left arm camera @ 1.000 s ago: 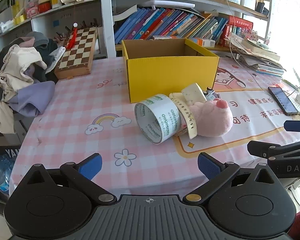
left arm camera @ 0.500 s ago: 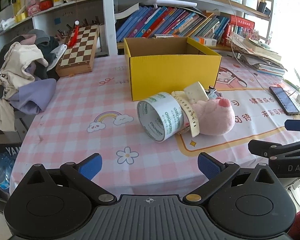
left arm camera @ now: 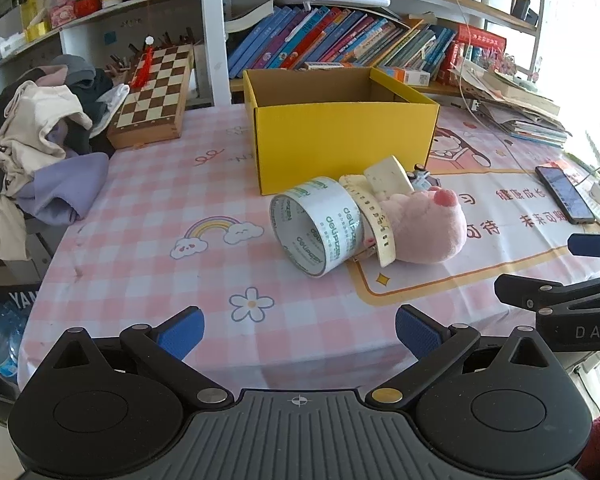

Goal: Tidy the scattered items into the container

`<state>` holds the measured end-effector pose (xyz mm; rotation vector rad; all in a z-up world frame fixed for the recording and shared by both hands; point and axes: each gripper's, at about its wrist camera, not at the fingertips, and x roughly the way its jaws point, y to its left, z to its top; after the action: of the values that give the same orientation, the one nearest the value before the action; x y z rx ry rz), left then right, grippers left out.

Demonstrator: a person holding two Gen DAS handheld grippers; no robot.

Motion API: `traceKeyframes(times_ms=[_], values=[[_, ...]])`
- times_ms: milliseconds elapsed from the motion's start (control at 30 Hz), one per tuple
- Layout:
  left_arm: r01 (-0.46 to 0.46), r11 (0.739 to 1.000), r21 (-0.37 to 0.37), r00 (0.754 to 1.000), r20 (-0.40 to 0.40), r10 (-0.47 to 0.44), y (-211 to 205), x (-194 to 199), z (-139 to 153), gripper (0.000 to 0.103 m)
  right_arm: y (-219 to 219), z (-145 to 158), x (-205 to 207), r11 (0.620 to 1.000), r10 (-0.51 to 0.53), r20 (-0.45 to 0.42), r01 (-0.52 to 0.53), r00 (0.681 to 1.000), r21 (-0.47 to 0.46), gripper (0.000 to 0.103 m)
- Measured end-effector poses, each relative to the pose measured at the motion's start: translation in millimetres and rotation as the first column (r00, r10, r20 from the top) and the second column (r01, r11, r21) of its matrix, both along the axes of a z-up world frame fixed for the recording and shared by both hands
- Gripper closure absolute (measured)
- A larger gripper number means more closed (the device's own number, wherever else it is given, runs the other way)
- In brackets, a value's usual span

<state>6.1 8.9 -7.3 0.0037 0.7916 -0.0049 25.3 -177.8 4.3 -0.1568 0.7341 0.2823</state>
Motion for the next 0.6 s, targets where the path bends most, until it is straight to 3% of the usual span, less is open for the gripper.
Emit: traceKeyframes(times_ms=[600], values=[[0.014,1.0,-0.01,1.0,-0.002,-0.014,0.7,-1.6,-0.5,0.0,4.2,-1.9,-2.6,1.0,-0.004,0.0,0.004,1.0,0.005,0.0]])
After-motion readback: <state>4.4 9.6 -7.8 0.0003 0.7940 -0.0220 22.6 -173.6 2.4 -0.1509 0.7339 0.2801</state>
